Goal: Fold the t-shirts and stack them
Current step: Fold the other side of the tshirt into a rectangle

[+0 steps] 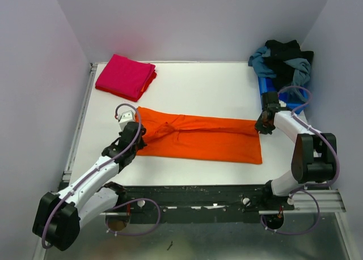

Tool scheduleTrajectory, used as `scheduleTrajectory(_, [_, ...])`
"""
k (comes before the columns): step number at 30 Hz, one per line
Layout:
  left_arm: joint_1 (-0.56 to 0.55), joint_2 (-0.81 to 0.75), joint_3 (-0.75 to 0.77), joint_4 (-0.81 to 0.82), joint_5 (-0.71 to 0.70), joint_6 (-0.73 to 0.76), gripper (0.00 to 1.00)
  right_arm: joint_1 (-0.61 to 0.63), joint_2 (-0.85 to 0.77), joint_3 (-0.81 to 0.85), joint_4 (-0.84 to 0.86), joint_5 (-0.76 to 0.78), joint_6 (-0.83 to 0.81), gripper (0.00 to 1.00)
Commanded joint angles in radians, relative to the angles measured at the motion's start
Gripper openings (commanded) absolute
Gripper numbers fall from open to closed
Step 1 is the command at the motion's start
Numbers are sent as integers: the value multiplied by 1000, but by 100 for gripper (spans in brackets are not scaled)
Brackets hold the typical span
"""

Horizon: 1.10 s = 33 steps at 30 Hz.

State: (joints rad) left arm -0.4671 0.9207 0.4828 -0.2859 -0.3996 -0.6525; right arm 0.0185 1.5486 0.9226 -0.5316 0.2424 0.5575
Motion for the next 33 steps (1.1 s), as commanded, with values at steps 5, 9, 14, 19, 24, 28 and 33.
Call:
scheduleTrajectory(5, [-5, -58, -46, -36, 41, -85, 9, -5, -110, -51, 33, 15, -1, 43])
scheduleTrajectory(9, [-5, -144, -36, -58, 51, -81, 43, -3, -189, -57, 68, -52, -40, 44])
scheduleTrajectory(14, [-5, -209, 43, -116, 25, -30, 62, 8, -206, -36, 96, -202, -77, 44])
scheduleTrajectory(19, [-4, -103, 96, -38, 39, 17, 61, 31, -171, -22, 131, -274, -82, 43])
scheduleTrajectory(24, [24, 94, 152, 114, 70, 34, 58, 69, -99, 2, 137, -247, -77, 38])
scheduleTrajectory(28, [83, 285, 258, 169, 96, 59, 56, 70, -38, 41, 117, -114, -53, 32])
scheduleTrajectory(33, [226, 499, 384, 211, 218, 47, 46, 70, 34, 105, 64, 7, 1, 4])
